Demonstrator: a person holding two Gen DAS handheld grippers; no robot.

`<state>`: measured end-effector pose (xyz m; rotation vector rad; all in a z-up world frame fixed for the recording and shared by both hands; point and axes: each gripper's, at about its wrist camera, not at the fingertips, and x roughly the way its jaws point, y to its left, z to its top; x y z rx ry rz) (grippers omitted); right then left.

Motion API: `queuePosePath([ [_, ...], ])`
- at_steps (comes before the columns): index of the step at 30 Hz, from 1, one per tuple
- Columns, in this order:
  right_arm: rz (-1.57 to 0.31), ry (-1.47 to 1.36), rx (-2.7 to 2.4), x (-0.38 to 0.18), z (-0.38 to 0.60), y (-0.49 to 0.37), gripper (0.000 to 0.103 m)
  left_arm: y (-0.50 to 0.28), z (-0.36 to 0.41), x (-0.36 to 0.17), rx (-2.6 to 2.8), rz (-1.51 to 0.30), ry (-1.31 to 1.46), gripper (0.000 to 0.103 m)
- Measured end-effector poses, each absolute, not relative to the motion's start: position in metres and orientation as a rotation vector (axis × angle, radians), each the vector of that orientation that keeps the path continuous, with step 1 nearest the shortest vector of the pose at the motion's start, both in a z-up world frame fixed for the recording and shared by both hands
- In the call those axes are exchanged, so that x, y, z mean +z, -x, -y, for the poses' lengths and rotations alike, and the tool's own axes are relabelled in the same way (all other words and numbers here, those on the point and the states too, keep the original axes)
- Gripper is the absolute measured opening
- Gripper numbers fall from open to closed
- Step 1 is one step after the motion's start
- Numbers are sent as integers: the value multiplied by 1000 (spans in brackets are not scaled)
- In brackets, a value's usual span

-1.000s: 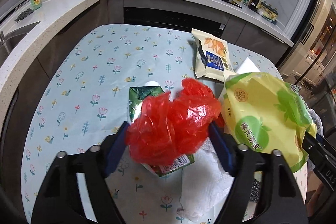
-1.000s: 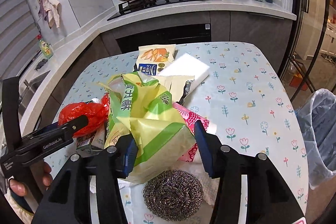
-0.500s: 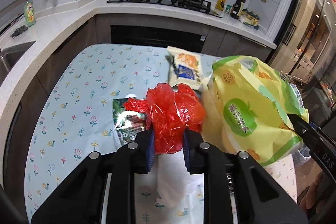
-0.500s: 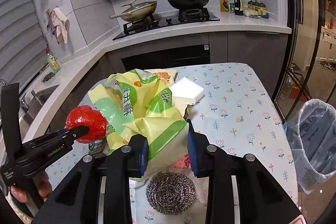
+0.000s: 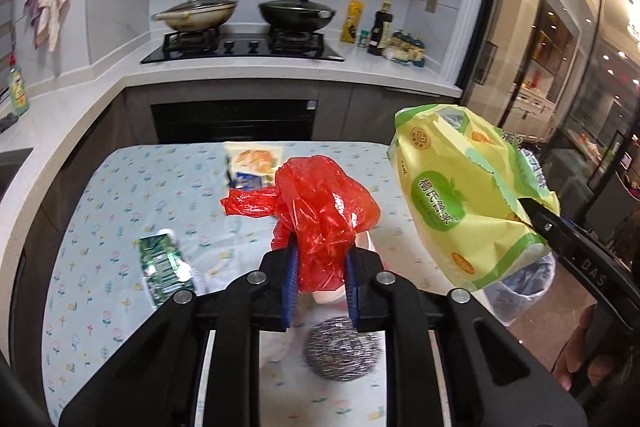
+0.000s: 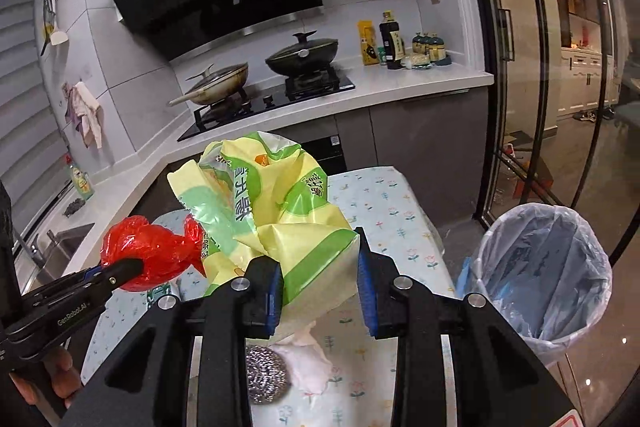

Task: Collect trash
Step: 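Carry both bags to the bin and open the left tool to drop the red bag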

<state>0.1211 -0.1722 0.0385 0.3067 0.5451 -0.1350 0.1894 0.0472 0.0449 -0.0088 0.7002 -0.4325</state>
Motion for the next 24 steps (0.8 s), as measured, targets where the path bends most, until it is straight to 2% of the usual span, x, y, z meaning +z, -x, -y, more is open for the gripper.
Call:
queuePosePath([
  [12, -496, -402, -347, 30, 285, -50, 30, -151, 72, 63, -651, -671, -52, 18],
  [24, -508, -473, -496, 4, 362, 1, 30, -125, 169, 52, -788, -708, -117, 18],
])
